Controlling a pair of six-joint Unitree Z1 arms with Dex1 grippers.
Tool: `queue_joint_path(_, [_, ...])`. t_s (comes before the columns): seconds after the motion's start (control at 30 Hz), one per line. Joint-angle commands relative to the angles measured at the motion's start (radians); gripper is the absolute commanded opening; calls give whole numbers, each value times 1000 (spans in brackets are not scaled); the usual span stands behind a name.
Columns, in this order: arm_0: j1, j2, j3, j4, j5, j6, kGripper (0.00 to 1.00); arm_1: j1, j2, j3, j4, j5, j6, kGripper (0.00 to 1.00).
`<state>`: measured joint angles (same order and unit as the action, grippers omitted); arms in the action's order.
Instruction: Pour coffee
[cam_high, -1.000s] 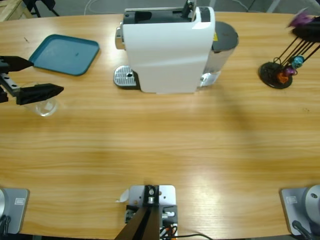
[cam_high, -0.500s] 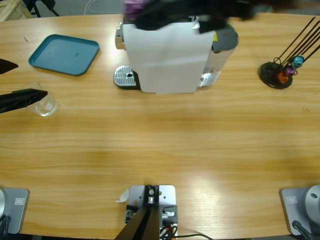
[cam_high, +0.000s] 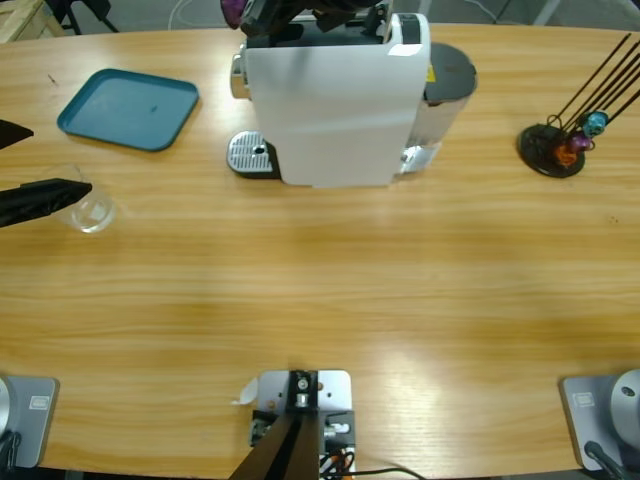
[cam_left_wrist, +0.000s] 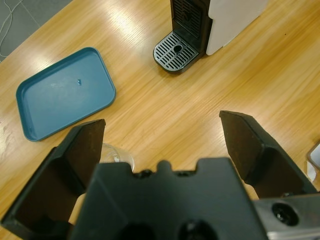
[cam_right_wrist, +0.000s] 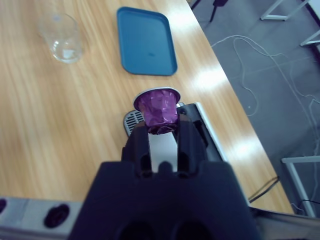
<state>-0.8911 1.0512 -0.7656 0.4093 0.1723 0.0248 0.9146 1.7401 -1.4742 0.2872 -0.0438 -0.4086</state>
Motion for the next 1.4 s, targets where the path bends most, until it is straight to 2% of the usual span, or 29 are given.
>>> queue_joint_path(0.03, [11, 6, 43, 12, -13, 4, 1000, 2, 53, 6, 12, -90, -47, 0])
queue_joint_path(0.53, [11, 1, 51, 12, -14, 4, 1000, -94, 108, 12, 8, -71, -51, 0])
queue_joint_path(1.03, [11, 21, 66, 5, -14, -4, 1000, -83, 102, -1, 9, -8, -43, 0])
queue_joint_path(1.4, [11, 18, 66, 3, -13, -5, 1000, -74, 103, 24, 12, 1, -36, 0])
